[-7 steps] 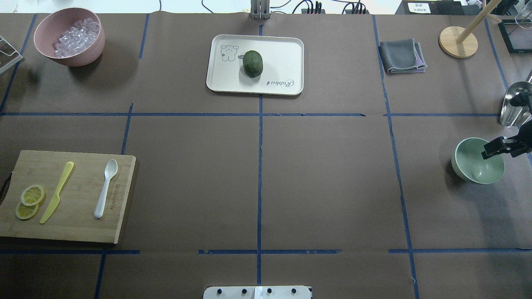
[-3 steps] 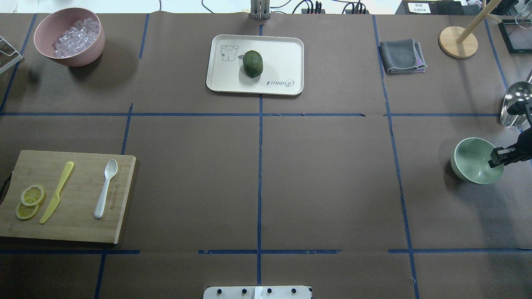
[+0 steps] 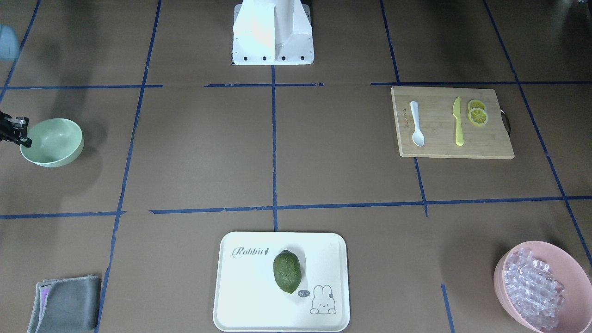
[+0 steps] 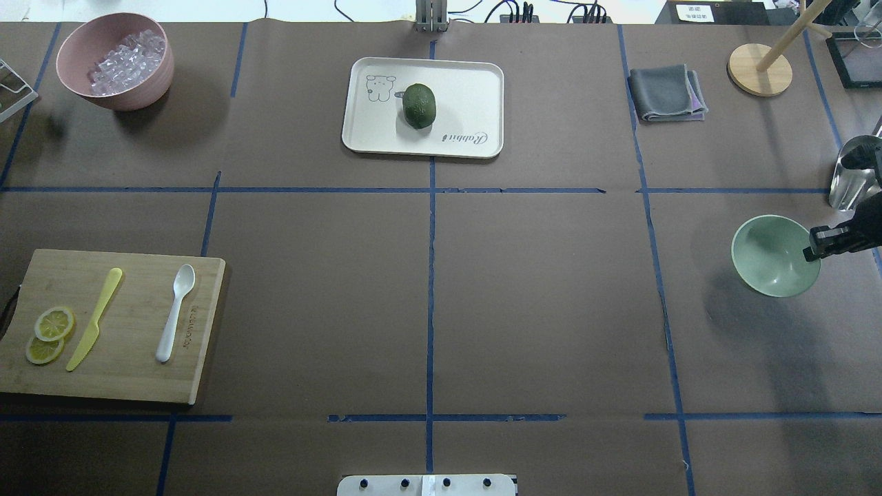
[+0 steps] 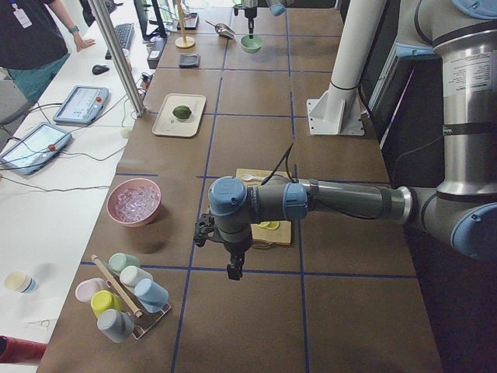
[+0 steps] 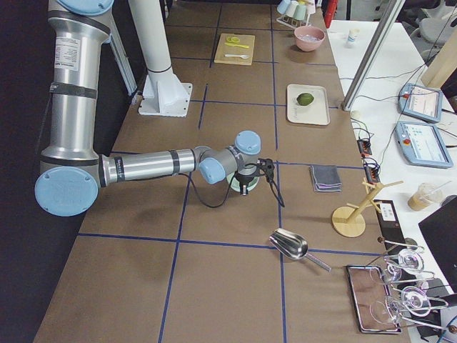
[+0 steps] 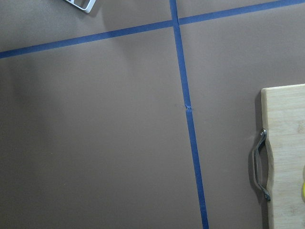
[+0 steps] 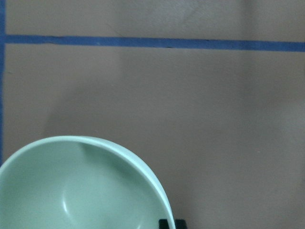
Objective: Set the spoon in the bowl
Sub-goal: 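Carry the green bowl with the right gripper to the table center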
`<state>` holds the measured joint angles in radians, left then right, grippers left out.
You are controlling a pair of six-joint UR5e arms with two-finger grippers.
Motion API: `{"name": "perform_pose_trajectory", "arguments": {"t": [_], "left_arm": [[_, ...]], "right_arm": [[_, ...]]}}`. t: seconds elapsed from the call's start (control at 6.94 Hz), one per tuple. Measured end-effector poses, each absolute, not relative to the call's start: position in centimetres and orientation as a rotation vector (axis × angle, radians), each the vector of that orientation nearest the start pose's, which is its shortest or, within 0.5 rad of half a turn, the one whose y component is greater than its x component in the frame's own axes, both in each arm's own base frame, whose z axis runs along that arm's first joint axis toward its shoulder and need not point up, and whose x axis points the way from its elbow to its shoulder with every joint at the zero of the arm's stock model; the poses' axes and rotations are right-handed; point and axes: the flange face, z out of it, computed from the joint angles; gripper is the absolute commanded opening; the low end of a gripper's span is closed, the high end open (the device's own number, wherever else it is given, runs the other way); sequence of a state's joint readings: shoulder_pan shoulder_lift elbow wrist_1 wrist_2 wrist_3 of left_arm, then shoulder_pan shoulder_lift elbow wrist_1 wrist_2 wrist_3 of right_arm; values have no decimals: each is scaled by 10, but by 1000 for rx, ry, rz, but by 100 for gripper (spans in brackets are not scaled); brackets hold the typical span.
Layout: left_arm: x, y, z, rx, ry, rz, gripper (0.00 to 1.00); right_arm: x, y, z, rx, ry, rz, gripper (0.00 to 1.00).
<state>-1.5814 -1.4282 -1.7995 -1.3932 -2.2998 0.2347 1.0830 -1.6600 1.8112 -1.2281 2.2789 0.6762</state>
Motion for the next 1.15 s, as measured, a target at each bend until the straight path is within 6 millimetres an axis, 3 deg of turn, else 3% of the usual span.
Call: {"name": "perform_pose_trajectory", "arguments": {"t": [0.14,0.29,0.43,0.72,1.01,1.15], "left_arm": [[-71,-422,631,6,735,182,100],[-71,-423,630,9,735,183,100],[-71,-423,629,11,735,184,100],[-71,-423,628,16,736,186,100],[-70,-424,628,17,736,189,100],[-70,-423,628,13,736,189,100]], "right_arm": [[-182,-465,495,-5,-863,67,0],[-216,-476,446,-28,-889,93,0],[-263,-479,398,-57,-912,105,0],[-377,-462,303,-116,-911,158,0],[-485,-441,244,-153,-870,242,0],[-526,-434,229,-158,-847,269,0]]}}
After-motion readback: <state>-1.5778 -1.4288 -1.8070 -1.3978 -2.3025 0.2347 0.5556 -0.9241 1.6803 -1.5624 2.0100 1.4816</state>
